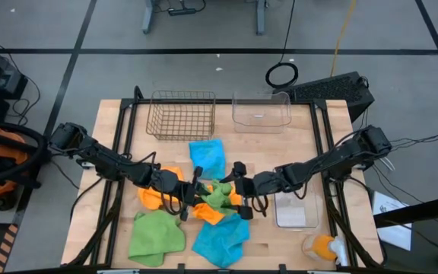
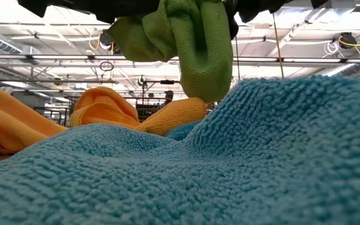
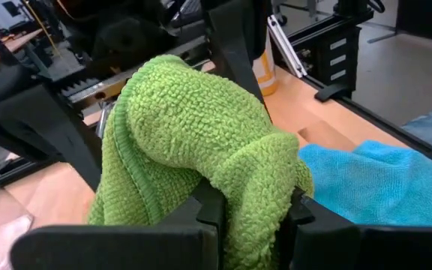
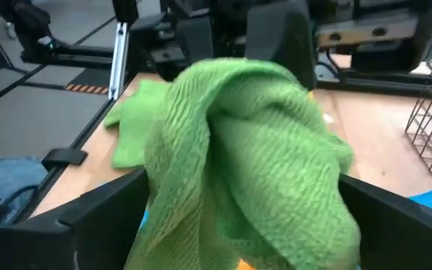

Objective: Sort microfiber towel by color & place in baskets
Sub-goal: Put the top green microfiber towel into the top transparent bin

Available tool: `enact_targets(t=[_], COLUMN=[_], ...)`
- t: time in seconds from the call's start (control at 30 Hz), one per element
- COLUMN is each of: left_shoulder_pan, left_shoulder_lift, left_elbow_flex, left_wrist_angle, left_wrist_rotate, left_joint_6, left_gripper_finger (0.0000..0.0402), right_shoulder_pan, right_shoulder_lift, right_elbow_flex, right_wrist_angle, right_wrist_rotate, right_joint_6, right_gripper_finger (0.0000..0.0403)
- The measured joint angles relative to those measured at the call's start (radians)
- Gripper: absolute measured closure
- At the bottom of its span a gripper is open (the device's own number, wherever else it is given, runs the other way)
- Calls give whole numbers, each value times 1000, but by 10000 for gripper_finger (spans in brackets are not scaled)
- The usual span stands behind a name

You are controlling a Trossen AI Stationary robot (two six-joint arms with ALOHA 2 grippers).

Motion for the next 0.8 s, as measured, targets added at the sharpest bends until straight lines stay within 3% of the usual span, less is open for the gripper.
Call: enact_targets(t=[0.1, 0.2, 0.5, 0.7, 0.8], left_shoulder_pan=[0, 0, 0, -1, -1], left_shoulder_lift=[-1, -1, -1, -1, -1], left_elbow_flex=[0, 0, 0, 0, 0], left_wrist_angle=[0, 0, -4, -6, -3], left_wrist_rotate=[0, 0, -58, -121, -156], left_joint_6=[0, -4, -63, -139, -170], left_gripper_finger=[350, 350, 342, 251, 187], right_shoulder_pan=[0, 0, 0, -1, -1], right_shoulder_lift=[7, 7, 3, 1, -2], right_elbow_flex=[0, 0, 0, 0, 0], right_wrist_angle=[43, 58, 28, -4, -16], right_wrist_rotate=[4, 4, -25, -20, -18], right_joint_6=[-18, -26, -20, -19, -20], right_gripper_finger=[22, 61, 259, 379, 391])
